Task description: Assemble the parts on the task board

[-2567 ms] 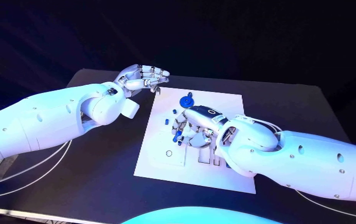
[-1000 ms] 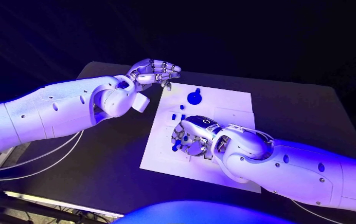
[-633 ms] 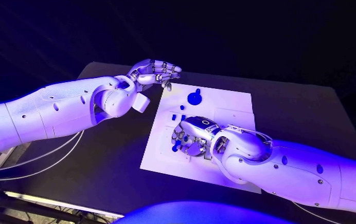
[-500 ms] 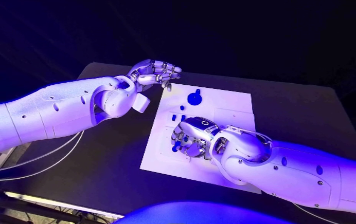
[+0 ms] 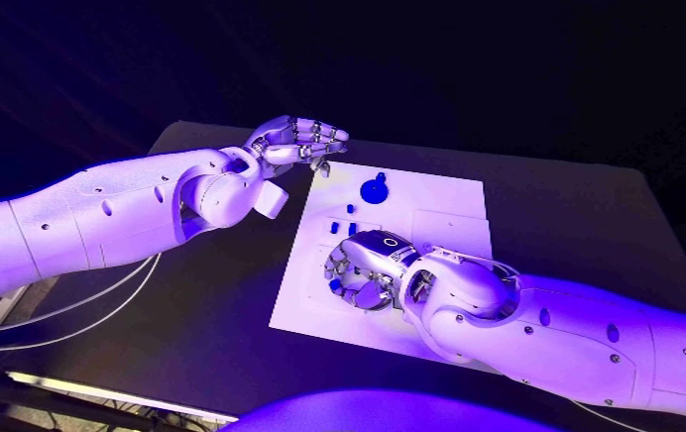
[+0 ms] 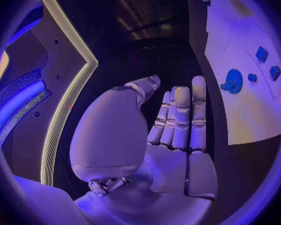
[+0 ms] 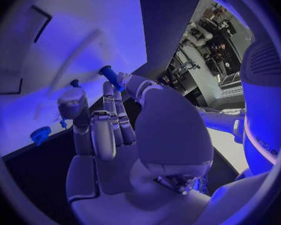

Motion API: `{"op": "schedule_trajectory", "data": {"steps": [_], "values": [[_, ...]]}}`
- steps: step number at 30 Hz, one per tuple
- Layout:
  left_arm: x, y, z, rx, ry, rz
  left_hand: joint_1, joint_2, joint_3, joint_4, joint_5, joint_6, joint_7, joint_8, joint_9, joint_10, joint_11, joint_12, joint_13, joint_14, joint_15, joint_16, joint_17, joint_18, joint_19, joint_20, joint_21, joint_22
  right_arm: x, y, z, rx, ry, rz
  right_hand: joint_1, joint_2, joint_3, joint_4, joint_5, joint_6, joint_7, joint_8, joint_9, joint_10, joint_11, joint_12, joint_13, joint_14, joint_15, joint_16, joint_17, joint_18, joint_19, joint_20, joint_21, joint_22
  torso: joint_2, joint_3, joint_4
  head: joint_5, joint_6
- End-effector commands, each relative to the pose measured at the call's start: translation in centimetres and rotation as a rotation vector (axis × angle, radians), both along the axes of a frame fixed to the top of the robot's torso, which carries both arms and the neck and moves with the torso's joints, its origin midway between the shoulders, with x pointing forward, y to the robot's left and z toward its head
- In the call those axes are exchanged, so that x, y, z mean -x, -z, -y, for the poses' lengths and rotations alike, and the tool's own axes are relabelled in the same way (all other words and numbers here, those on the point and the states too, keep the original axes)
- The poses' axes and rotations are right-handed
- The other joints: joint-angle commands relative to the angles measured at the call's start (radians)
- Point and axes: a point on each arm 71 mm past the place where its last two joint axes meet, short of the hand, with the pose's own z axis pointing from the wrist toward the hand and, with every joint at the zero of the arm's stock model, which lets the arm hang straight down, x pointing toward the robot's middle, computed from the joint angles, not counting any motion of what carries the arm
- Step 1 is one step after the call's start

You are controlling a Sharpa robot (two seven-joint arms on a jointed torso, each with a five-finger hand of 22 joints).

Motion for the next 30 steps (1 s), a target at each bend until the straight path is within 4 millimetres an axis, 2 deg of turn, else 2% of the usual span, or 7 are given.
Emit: {"op": "schedule_trajectory", "data": {"steps": [1, 6, 8, 15, 23, 28, 30], "values": [[0.1, -0.1, 0.2, 0.007, 0.02, 0.001, 0.001, 0.005, -0.005, 0.002, 0.003, -0.005, 0.001, 0.002, 0.002, -0.008, 0.0, 0.003, 0.0, 0.001, 0.006, 0.004, -0.001, 0.015, 0.004, 0.004, -0.005, -0.001, 0.1, 0.1, 0.0, 0.005, -0.001, 0.0, -0.009, -0.003, -0.008, -0.001, -0.001, -0.011, -0.001, -0.004, -0.001, -0.018, 0.005, -0.001, -0.001, 0.053, 0.007, 0.004, 0.015, -0.001, 0.0, 0.007, -0.006, -0.002, 0.0, -0.0002, 0.0003, 0.0, 0.0], [0.1, -0.1, 0.2, 0.007, 0.021, 0.0, 0.001, 0.005, -0.005, 0.002, 0.003, -0.005, 0.001, 0.002, 0.002, -0.008, 0.0, 0.003, 0.0, 0.001, 0.006, 0.004, -0.001, 0.015, 0.004, 0.004, -0.005, -0.001, 0.1, 0.0, 0.1, -0.01, 0.008, 0.004, -0.014, -0.01, -0.017, -0.003, -0.001, -0.033, 0.003, -0.009, -0.001, -0.064, 0.013, 0.004, -0.003, 0.049, 0.015, 0.002, 0.007, 0.001, -0.004, 0.015, -0.017, -0.009, 0.0, 0.0002, 0.0, 0.0, 0.0], [0.1, -0.1, 0.2, 0.007, 0.021, -0.001, 0.001, 0.005, -0.005, 0.002, 0.003, -0.005, 0.001, 0.002, 0.002, -0.008, 0.0, 0.003, 0.0, 0.001, 0.006, 0.004, -0.001, 0.015, 0.004, 0.004, -0.005, -0.001, 0.1, -0.1, 0.1, -0.022, 0.01, 0.008, -0.012, -0.011, -0.029, -0.006, -0.001, -0.07, 0.011, -0.023, -0.005, -0.125, 0.021, 0.019, -0.003, 0.023, 0.022, -0.038, -0.089, -0.003, 0.007, 0.021, 0.001, 0.009, 0.0, 0.0005, -0.0001, 0.0, 0.0], [0.1, -0.1, 0.1, 0.006, 0.021, -0.002, 0.0, 0.005, -0.007, 0.004, 0.003, -0.006, 0.001, 0.002, 0.002, -0.009, 0.0, 0.004, 0.0, -0.001, 0.006, 0.003, -0.004, 0.015, 0.004, 0.004, -0.006, -0.001, 0.1, -0.3, 0.8, -0.046, 0.019, 0.016, -0.003, -0.01, -0.064, -0.008, 0.0, -0.109, 0.019, -0.038, -0.008, -0.208, 0.03, 0.069, 0.005, 0.009, 0.028, -0.059, -0.134, 0.006, -0.017, 0.029, -0.042, -0.02, -0.001, 0.0009, 0.0001, -0.001, 0.001], [0.1, 0.0, -0.1, 0.004, 0.018, -0.003, 0.0, 0.004, -0.008, 0.004, 0.003, -0.007, 0.001, 0.002, 0.002, -0.01, 0.0, 0.004, 0.0, -0.001, 0.006, 0.003, -0.005, 0.015, 0.004, 0.004, -0.006, -0.002, -0.1, -1.4, 3.1, -0.076, 0.047, 0.025, 0.035, 0.012, -0.191, 0.009, 0.005, -0.135, 0.019, -0.045, -0.009, -0.32, 0.034, 0.176, 0.021, -0.015, 0.032, -0.085, -0.196, 0.02, -0.057, 0.034, -0.124, -0.075, -0.002, 0.0003, -0.0021, -0.007, 0.004], [0.1, 0.0, -0.3, 0.004, 0.016, -0.002, 0.0, 0.004, -0.008, 0.004, 0.003, -0.007, 0.001, 0.002, 0.002, -0.01, 0.0, 0.004, 0.0, -0.001, 0.006, 0.003, -0.005, 0.015, 0.004, 0.004, -0.006, -0.002, -1.0, -3.1, 6.3, -0.121, 0.115, 0.013, 0.068, 0.025, -0.23, 0.014, 0.006, -0.127, 0.019, -0.041, -0.01, -0.33, 0.031, 0.242, 0.031, -0.009, 0.03, -0.076, -0.181, 0.017, -0.042, 0.033, -0.113, -0.062, -0.003, 0.0007, -0.0035, -0.02, 0.009], [0.1, 0.0, -0.3, 0.004, 0.015, -0.002, 0.0, 0.004, -0.008, 0.004, 0.003, -0.007, 0.001, 0.002, 0.002, -0.01, 0.0, 0.004, 0.0, -0.001, 0.006, 0.003, -0.005, 0.015, 0.004, 0.004, -0.006, -0.002, -1.5, -3.9, 8.0, -0.161, 0.168, -0.015, 0.058, 0.029, -0.226, 0.025, 0.005, -0.112, 0.022, -0.035, -0.01, -0.279, 0.027, 0.281, 0.039, 0.009, 0.027, -0.056, -0.14, 0.006, -0.008, 0.03, -0.059, -0.019, -0.003, 0.0002, -0.0031, -0.04, 0.013]]}}
